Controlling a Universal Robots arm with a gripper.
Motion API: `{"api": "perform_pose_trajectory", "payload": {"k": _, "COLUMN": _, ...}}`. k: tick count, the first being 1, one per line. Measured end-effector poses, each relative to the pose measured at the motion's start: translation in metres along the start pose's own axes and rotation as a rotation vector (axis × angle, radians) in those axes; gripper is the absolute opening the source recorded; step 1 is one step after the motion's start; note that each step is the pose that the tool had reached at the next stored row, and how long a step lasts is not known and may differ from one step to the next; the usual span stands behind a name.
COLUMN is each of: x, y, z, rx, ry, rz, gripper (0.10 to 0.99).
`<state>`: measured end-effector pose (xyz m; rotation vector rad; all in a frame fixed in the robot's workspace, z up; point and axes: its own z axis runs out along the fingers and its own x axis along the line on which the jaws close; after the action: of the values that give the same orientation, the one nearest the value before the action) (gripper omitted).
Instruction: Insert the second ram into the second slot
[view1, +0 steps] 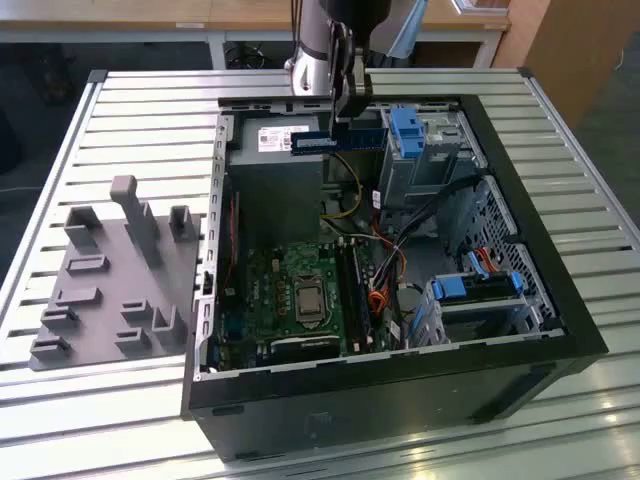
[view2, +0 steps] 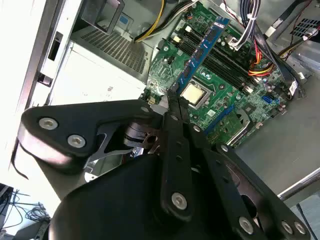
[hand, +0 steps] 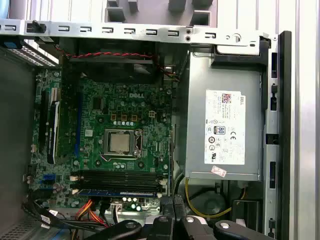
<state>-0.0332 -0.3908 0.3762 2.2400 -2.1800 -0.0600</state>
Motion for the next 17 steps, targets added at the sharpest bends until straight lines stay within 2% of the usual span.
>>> {"api": "perform_pose_trajectory", "payload": {"k": 17, "x": 0.0030, "y": 0.0001, "z": -0.0001, "rx": 0.000, "ry": 0.0002, "rz": 0.000, "gripper": 0.114}}
